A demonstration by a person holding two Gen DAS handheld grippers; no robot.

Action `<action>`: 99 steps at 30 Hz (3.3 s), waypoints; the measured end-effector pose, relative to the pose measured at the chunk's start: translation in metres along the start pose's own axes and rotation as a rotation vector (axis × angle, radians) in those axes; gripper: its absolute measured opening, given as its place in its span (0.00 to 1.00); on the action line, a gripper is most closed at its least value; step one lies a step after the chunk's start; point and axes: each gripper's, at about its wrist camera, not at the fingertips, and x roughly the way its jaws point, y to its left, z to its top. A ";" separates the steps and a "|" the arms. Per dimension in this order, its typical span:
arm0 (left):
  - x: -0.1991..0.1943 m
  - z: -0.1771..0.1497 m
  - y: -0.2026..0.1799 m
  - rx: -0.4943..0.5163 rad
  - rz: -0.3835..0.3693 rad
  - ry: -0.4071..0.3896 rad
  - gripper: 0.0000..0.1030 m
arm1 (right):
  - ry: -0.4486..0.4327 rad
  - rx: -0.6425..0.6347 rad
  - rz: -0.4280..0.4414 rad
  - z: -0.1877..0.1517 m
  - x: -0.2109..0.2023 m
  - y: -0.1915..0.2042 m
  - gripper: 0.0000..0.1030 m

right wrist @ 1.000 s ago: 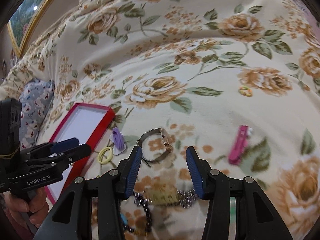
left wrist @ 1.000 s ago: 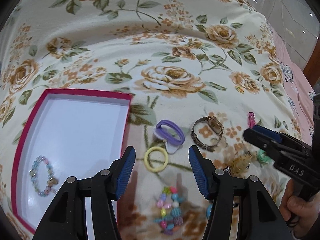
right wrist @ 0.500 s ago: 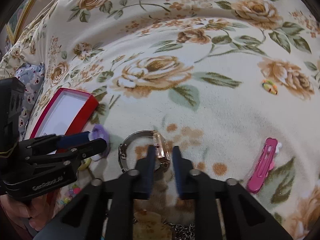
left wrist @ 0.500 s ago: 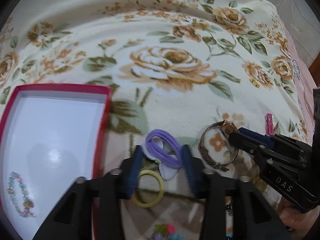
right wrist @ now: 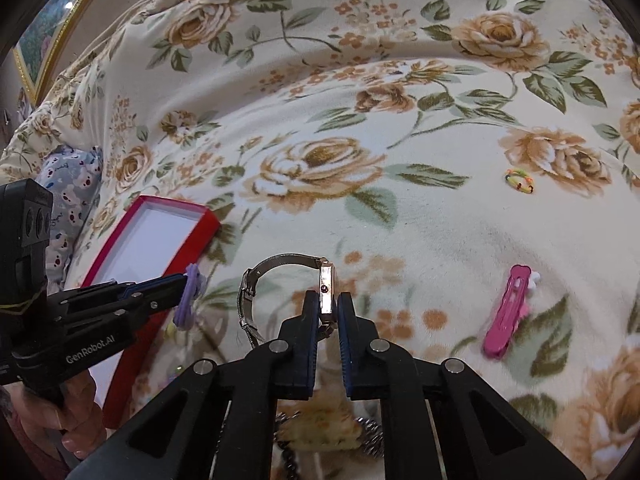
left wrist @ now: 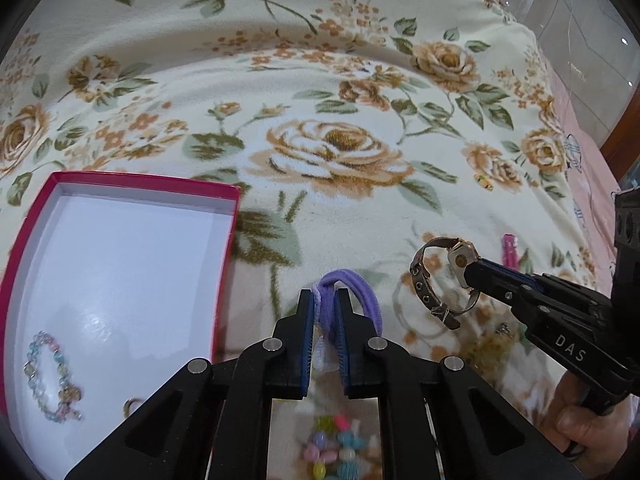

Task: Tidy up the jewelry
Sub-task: 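Grasp the metal-band watch with the right tool while the left tool grasps the purple hair tie, then carry the watch and purple hair tie into the box and open both tools, then move both open tools back over the remaining jewelry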

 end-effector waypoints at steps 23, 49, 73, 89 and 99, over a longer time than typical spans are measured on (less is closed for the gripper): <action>-0.097 -0.036 0.062 -0.102 0.056 -0.095 0.09 | -0.010 -0.116 0.081 -0.001 -0.011 0.085 0.09; -0.086 -0.024 0.139 -0.156 0.213 -0.074 0.09 | 0.072 -0.263 0.170 0.012 0.062 0.184 0.09; -0.027 -0.004 0.151 -0.089 0.302 0.036 0.17 | 0.158 -0.313 0.146 0.014 0.104 0.193 0.13; -0.087 -0.026 0.155 -0.251 0.251 -0.091 0.70 | 0.037 -0.217 0.190 0.015 0.046 0.177 0.41; -0.120 -0.044 0.134 -0.253 0.243 -0.127 0.70 | -0.020 -0.124 0.160 -0.002 -0.004 0.132 0.41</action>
